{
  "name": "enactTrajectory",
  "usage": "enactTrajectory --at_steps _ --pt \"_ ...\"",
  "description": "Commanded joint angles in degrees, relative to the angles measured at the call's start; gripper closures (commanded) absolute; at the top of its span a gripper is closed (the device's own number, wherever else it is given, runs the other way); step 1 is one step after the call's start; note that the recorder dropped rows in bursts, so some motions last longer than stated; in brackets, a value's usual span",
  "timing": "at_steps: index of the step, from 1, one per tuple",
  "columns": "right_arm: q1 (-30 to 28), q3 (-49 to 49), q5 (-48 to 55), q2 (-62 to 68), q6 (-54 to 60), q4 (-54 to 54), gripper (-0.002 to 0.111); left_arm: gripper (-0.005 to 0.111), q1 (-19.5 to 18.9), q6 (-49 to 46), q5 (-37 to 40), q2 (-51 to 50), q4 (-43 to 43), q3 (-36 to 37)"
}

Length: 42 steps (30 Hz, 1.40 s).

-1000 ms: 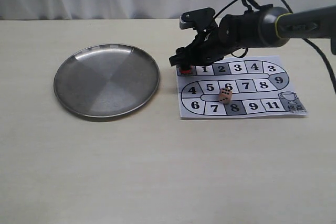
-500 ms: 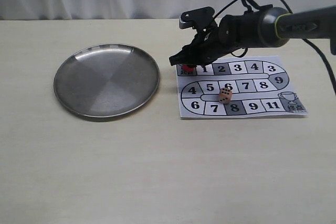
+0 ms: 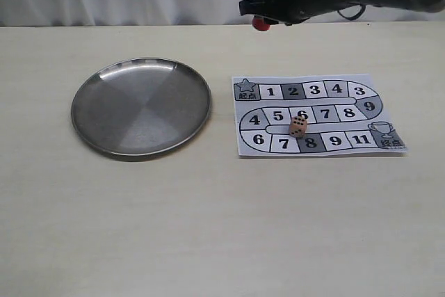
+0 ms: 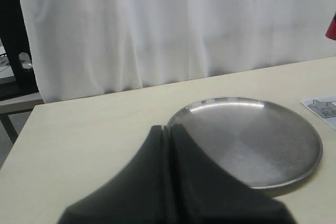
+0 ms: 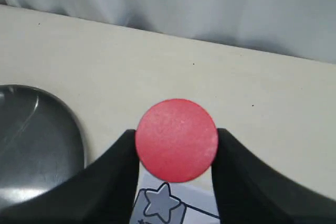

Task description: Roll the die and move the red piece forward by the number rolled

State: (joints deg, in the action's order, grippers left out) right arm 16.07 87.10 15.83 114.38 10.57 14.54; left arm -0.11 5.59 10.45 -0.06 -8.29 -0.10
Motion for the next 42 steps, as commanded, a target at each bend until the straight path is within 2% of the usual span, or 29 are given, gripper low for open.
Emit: enactTrajectory --at_steps 1,12,28,34,42 --pt "-0.7 0.2 0.3 1.3 0.3 -3.1 0.104 0.107 0.1 0.1 -0.5 0.1 0.0 0.1" --pt "-0.9 0.2 2.4 14.1 0.3 -5.5 0.104 0.107 0.1 0.1 -0.5 0.1 0.0 0.1" --pt "-1.6 0.2 5.1 14.8 0.2 -6.2 0.104 0.107 0.1 0.1 -0.5 0.1 0.0 0.1" --pt "-1.6 0.2 5.1 11.4 0.2 -6.2 0.104 0.107 0.1 0.1 -0.5 0.1 0.0 0.1" --pt "-1.6 0.2 5.3 -1.8 0.2 -9.9 0.104 0.107 0.1 0.1 -0.5 0.1 0.0 0.1"
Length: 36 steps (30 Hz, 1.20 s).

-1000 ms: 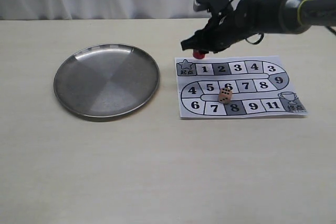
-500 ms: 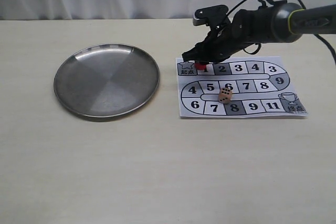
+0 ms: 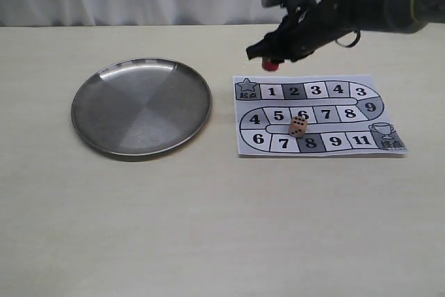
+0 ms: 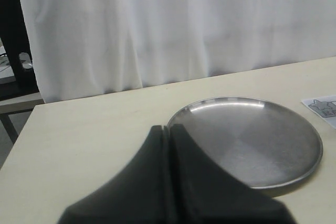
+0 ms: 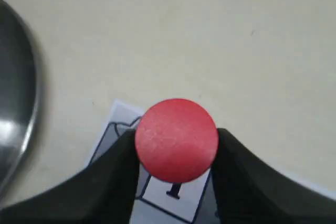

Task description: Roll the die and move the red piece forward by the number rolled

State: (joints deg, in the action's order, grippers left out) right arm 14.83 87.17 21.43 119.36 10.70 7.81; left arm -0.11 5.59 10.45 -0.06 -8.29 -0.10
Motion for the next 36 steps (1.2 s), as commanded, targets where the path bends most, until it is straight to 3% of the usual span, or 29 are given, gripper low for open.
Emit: enactTrajectory --at_steps 1,7,14,26,36 --pt "-0.3 0.1 -0.3 -8.4 0.1 -4.0 0.104 0.107 0.1 0.1 -0.5 0.1 0.0 0.1" --pt "-3.1 0.1 1.0 -12.9 -0.9 -4.4 0.104 0.107 0.1 0.1 -0.5 0.1 0.0 0.1" --pt "-6.6 -3.8 0.8 -9.5 -2.0 -4.3 0.104 0.107 0.1 0.1 -0.5 0.1 0.0 0.1" --pt "-4.8 -5.4 -4.2 4.9 -2.0 -3.7 0.104 0.107 0.1 0.1 -0.5 0.1 0.0 0.1" --pt "-4.8 -5.4 -3.5 5.7 -1.9 -4.0 0.104 0.107 0.1 0.1 -0.5 0.1 0.0 0.1"
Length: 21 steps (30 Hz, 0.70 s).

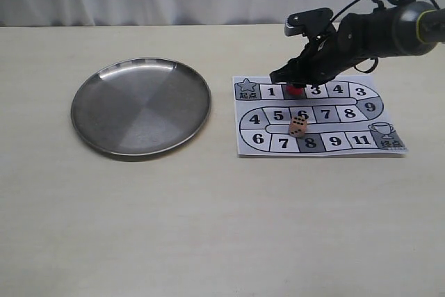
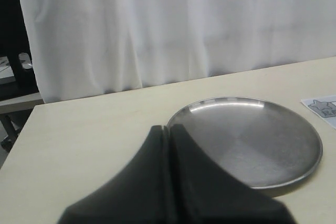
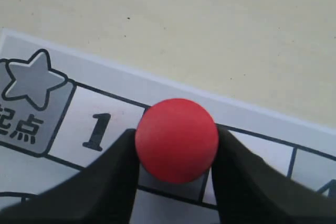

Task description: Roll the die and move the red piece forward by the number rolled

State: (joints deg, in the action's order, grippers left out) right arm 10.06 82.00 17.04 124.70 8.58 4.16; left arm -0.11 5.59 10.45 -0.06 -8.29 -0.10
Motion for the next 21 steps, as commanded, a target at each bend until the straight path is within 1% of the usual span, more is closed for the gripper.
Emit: enactTrajectory --at_steps 1,12,21 --pt "0.0 -0.2 0.9 0.4 0.3 -0.3 0.104 0.107 0.1 0.1 -0.5 0.1 0.0 0.1" --pt "0.0 -0.1 1.3 -0.2 0.3 -0.3 0.104 0.107 0.1 0.1 -0.5 0.1 0.0 0.1" --pt "0.0 -0.1 2.1 -9.3 0.3 -0.3 0.104 0.107 0.1 0.1 -0.5 0.1 0.0 0.1"
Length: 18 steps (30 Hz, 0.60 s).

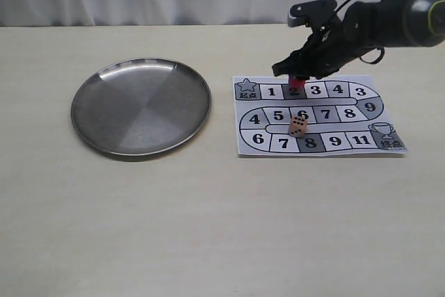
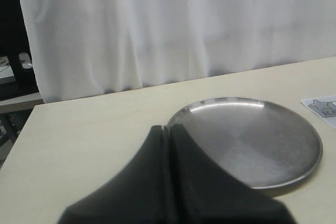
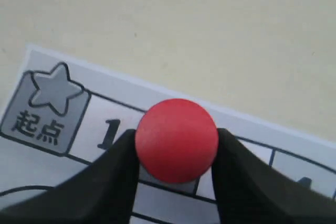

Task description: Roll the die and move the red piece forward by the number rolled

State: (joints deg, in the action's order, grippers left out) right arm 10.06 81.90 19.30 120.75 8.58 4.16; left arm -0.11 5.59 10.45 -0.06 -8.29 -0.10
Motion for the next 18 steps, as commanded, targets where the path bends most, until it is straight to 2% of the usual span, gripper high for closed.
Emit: enactTrajectory --at_steps 1,9,18 --pt "0.0 0.0 -0.1 -6.6 0.3 -0.3 0.104 0.107 0.1 0.1 -0.5 0.1 0.0 0.1" --pt "-1.3 0.0 0.1 -10.5 -0.4 -1.6 0.104 0.107 0.1 0.1 -0.5 0.1 0.0 0.1" --pt "-3.7 -1.3 -0.1 -6.6 -0.8 -1.6 0.104 0.107 0.1 0.1 -0.5 0.1 0.0 0.1"
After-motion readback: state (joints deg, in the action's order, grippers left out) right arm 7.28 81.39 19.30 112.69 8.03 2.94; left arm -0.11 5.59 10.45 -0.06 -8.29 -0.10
